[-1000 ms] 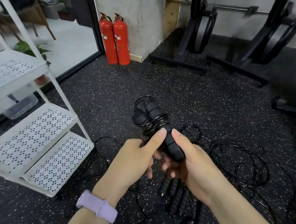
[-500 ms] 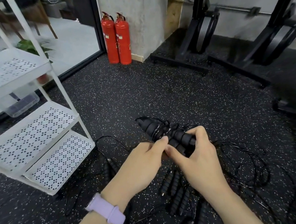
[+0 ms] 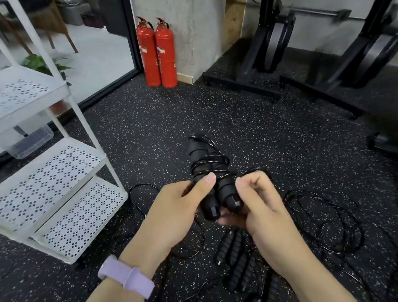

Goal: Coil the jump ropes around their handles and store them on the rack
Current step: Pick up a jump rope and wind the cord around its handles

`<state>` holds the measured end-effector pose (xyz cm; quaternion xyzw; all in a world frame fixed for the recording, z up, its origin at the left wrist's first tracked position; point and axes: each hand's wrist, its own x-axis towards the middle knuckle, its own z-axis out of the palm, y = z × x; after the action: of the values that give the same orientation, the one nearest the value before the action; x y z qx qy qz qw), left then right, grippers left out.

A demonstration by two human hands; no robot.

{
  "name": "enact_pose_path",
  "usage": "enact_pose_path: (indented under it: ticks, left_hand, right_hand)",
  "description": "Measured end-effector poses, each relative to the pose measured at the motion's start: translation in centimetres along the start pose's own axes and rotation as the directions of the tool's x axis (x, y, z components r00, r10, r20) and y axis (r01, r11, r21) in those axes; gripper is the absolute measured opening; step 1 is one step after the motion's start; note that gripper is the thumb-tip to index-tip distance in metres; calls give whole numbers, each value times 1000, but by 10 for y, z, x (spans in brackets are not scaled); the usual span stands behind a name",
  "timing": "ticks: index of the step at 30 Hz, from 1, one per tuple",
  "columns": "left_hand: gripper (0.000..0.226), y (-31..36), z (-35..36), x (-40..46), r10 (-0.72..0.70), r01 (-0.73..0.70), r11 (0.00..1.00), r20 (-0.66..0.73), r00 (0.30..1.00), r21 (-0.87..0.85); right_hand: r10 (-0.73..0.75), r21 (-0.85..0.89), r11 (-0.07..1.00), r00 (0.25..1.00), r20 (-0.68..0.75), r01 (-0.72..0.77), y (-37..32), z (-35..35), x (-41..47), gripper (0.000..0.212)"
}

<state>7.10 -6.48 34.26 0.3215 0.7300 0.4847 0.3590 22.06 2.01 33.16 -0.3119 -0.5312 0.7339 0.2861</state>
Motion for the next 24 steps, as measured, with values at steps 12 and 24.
enact_pose_path:
  ticks: [12,24]
  left_hand:
    - [29,10,-4,-3,177,-178,984,61,982,13]
    - [77,1,-3,1,26,-27,940,8,1000,341]
  right_hand:
    - [202,402,798,827,524,-450,-7,-3,4,52]
    - [75,-96,993,990,121,-64,-2,-3,2,26]
